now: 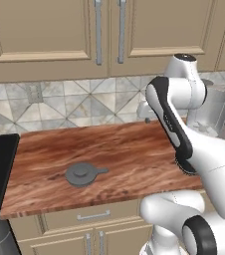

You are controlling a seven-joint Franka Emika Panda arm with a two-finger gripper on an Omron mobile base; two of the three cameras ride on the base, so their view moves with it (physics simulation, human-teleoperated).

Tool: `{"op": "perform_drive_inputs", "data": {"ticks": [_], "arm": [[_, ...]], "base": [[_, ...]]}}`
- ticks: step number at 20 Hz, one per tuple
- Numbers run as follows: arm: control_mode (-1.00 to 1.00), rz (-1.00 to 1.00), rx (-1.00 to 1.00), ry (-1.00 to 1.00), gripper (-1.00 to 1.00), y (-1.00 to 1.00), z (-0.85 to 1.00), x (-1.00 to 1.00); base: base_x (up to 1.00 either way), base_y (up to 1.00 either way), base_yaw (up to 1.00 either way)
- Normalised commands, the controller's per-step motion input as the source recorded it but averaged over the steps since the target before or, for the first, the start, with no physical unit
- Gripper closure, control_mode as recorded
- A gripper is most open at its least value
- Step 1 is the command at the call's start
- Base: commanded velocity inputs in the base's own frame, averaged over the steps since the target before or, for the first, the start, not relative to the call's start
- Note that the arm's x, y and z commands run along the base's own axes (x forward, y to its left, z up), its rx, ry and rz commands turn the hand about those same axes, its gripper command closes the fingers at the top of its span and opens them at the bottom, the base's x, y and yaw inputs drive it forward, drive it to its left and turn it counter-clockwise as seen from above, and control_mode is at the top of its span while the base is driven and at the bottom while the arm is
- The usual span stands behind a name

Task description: Close the lid blender by securely placing the lid on top.

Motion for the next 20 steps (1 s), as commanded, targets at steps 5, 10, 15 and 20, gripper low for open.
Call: {"op": "perform_drive_inputs", "data": {"ticks": [5, 10, 15, 20], "arm": [[-1.00, 0.00, 0.00, 0.00, -1.00, 0.00, -0.04, 0.00], [-1.00, 0.03, -0.15, 0.08, -1.00, 0.65, -0.76, 0.00], [-1.00, 0.27, -0.19, 0.11, -1.00, 1.00, -0.99, 0.03], [-1.00, 0.48, -0.07, 0.14, -1.00, 0.56, -0.60, 0.31]], "base": [[0.02, 0.00, 0.00], [0.00, 0.00, 0.00], [0.00, 0.00, 0.00], [0.00, 0.00, 0.00]]}}
